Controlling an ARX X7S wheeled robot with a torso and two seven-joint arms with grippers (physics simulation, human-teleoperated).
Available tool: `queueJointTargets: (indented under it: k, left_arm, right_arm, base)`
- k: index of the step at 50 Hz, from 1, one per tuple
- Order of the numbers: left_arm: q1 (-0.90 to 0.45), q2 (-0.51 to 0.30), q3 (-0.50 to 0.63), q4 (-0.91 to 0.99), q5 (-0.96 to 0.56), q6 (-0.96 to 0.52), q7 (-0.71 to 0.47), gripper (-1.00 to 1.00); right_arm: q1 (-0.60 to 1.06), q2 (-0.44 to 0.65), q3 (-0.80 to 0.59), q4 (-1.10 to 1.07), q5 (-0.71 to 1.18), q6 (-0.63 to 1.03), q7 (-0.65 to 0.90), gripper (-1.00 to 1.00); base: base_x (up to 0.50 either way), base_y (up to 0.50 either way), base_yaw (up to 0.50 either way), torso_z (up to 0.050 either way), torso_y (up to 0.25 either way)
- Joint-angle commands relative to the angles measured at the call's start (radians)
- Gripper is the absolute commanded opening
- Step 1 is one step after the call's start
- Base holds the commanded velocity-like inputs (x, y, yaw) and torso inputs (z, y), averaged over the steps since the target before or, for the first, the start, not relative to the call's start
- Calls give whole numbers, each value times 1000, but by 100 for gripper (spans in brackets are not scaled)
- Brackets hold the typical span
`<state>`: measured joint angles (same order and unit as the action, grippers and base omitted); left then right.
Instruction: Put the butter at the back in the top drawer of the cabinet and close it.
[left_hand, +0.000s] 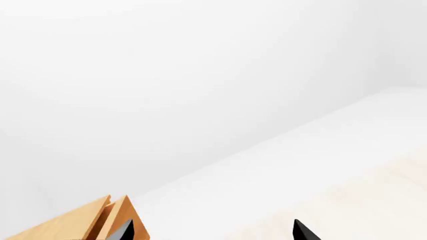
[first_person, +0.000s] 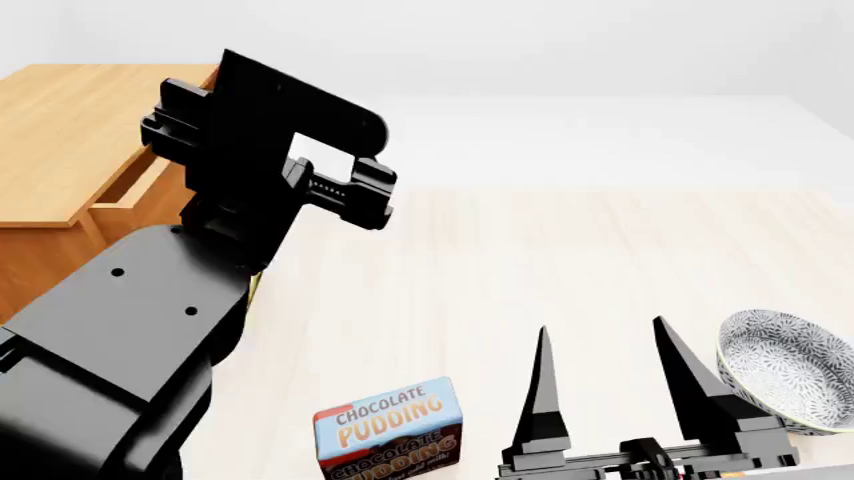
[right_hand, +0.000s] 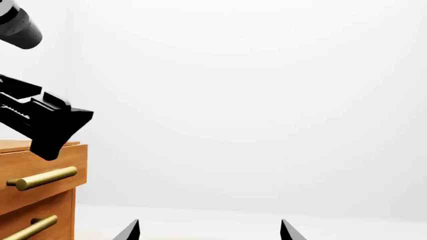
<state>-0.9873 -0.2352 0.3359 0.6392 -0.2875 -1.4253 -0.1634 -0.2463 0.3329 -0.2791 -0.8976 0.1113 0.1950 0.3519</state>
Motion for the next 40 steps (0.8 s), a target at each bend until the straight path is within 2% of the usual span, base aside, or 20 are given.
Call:
queueJointTargets:
  k: [1, 7, 11, 14, 17, 21, 26, 30, 40]
  left_arm:
    - [-364, 24, 128, -382, -37, -110, 7, 100]
    - [-496, 69, 146, -672, -16, -75, 25, 100]
    - [-578, 109, 90, -883, -1, -25, 28, 100]
    - [-614, 93, 169, -1013, 39, 152, 64, 100]
    - [-656, 91, 217, -1116, 63, 207, 87, 100]
    - [-702, 100, 238, -1223, 68, 140, 98, 100]
    - [-771, 137, 120, -1399, 50, 45, 47, 100]
    - [-814, 148, 35, -1498, 51, 24, -8, 100]
    - [-811, 131, 31, -1503, 36, -41, -7, 100]
  right_arm:
    - [-4, 16, 10, 2, 30, -5, -1, 100]
    - [6, 19, 11, 1, 41, 1, -1, 100]
    - [7, 20, 18, 5, 51, -5, 2, 100]
    - [5, 25, 28, 6, 61, -10, 3, 100]
    - [7, 27, 34, 19, 71, -21, 1, 100]
    - [6, 31, 42, 25, 80, -28, 2, 100]
    - [1, 34, 47, 34, 88, -45, 1, 100]
    - [-4, 38, 51, 42, 94, -58, 0, 100]
    - [-7, 42, 44, 43, 93, -66, 3, 100]
  base:
    - [0, 0, 0, 0, 0]
    - [0, 0, 0, 0, 0]
    - [0, 0, 0, 0, 0]
    - [0, 0, 0, 0, 0]
    - [0, 0, 0, 0, 0]
    - [0, 0, 0, 0, 0]
    - [0, 0, 0, 0, 0]
    - [0, 0, 0, 0, 0]
    - [0, 0, 0, 0, 0]
